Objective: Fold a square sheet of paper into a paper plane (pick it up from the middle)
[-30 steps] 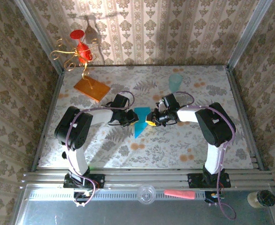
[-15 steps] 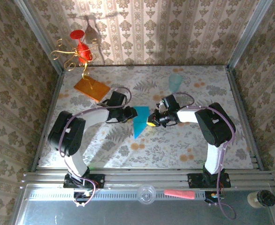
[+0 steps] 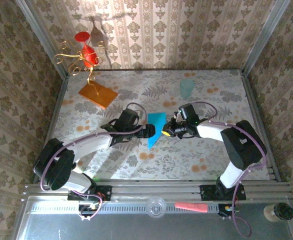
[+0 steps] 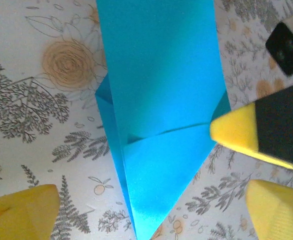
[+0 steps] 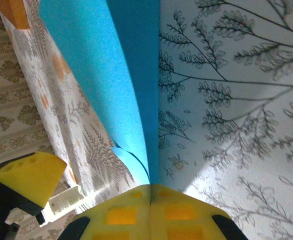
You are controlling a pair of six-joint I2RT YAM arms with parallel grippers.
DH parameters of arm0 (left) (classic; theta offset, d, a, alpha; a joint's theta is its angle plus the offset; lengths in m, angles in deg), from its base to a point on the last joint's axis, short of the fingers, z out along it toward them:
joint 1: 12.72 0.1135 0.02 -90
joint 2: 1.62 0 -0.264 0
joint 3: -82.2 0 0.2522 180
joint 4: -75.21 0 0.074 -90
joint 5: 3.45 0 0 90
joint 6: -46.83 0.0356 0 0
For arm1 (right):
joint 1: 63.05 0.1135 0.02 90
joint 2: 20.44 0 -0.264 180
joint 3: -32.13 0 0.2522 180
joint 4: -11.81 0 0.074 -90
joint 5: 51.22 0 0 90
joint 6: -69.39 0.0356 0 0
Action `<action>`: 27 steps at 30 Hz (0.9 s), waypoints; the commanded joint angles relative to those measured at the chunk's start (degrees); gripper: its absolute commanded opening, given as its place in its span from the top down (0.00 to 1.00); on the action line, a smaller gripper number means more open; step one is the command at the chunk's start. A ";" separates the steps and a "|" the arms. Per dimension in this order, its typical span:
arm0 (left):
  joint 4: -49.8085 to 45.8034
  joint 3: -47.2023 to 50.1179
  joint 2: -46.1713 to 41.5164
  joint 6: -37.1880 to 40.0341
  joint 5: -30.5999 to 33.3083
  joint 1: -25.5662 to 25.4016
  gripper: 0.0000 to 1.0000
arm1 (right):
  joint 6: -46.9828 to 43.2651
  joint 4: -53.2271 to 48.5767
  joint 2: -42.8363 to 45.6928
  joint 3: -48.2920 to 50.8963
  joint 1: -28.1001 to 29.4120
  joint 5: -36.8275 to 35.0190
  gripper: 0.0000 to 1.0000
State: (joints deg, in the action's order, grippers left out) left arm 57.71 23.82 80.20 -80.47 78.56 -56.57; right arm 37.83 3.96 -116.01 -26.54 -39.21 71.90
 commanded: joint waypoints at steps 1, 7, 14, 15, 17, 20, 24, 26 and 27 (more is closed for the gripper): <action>4.63 2.19 -2.51 7.35 6.55 -2.69 0.00 | 3.89 0.29 2.40 1.39 -0.02 -2.70 0.93; 8.82 4.98 -2.82 12.81 9.39 -5.52 0.00 | 6.32 -0.64 2.32 -0.54 1.68 -2.78 0.92; 9.77 5.51 -0.58 20.39 10.73 -5.82 0.05 | 9.18 -2.90 0.14 -3.49 3.45 -4.18 0.92; 11.23 6.23 -0.53 21.21 11.02 -5.84 0.05 | 9.32 -3.34 -0.11 -3.80 3.54 -4.34 0.92; 13.34 7.08 -0.33 23.40 10.98 -5.89 0.04 | 9.76 -3.78 -0.69 -4.35 3.60 -4.55 0.92; 12.71 6.20 0.96 26.74 10.99 -6.10 0.02 | 10.29 -4.20 -1.22 -4.85 3.64 -4.69 0.92; 12.38 4.80 3.62 31.63 10.89 -7.56 0.01 | 10.90 -4.68 -1.86 -5.44 3.67 -4.56 0.92; 11.70 3.72 5.36 33.86 11.22 -8.23 0.02 | 11.17 -4.49 -2.08 -5.53 3.67 -4.36 0.92; 11.49 3.13 6.31 35.22 11.36 -8.60 0.03 | 11.26 -4.36 -2.25 -5.75 3.69 -4.20 0.92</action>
State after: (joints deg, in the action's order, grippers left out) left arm 69.18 29.44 84.66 -51.73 89.06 -64.18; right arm 47.77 1.10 -117.17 -30.60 -35.87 68.56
